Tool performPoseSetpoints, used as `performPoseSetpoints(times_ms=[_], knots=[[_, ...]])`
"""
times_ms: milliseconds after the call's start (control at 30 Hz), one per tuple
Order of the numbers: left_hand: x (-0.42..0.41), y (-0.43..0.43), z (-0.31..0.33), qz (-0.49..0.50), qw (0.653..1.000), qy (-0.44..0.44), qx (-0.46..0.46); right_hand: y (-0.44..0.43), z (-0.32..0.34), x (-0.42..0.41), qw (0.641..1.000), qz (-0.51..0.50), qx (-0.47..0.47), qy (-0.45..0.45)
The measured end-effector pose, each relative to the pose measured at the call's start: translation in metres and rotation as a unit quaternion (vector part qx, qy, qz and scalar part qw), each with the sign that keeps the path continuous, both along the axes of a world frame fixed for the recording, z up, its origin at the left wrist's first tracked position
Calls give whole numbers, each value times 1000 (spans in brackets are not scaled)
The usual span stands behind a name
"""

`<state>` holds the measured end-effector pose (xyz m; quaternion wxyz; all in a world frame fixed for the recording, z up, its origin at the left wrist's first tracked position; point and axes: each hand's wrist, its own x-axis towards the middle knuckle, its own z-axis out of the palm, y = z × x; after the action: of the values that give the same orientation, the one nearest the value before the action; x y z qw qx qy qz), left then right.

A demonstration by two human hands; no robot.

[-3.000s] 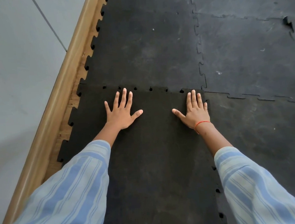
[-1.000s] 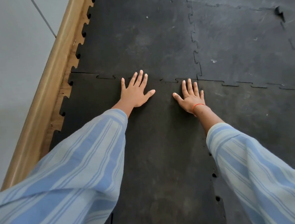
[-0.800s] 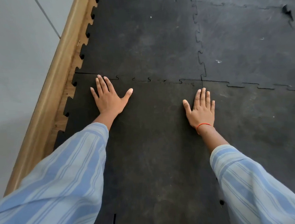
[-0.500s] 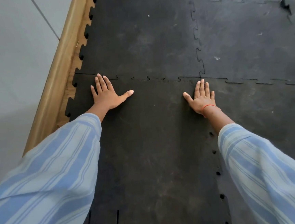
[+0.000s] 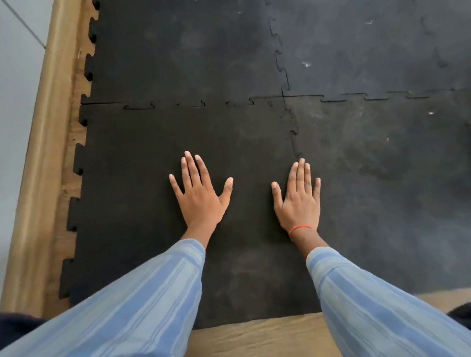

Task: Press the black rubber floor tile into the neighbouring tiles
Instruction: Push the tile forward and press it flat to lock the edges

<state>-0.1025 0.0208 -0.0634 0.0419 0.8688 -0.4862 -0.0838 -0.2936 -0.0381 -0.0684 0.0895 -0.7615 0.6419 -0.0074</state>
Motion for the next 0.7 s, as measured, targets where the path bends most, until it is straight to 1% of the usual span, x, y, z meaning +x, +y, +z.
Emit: performPoseSetpoints(times_ms=[100, 200, 367, 533, 633, 700], knots=[[0, -1, -5, 1, 1000, -12, -7, -1, 0, 2, 1000, -9, 0, -11], [0, -1, -5, 2, 1000, -2, -10, -1, 3, 2, 1000, -13, 6, -18], [-4, -1, 0, -2, 1000, 6, -8, -1, 5, -5, 1000, 14, 20, -17], [-33, 31, 1, -26, 999, 9, -18, 64, 5, -30, 999, -33, 18, -39], [-54, 55, 2, -44, 999, 14, -22, 109, 7, -46, 998, -58, 15, -11], [-65, 68, 2, -51, 998, 11, -25, 122, 7, -50, 997, -75, 13, -7]])
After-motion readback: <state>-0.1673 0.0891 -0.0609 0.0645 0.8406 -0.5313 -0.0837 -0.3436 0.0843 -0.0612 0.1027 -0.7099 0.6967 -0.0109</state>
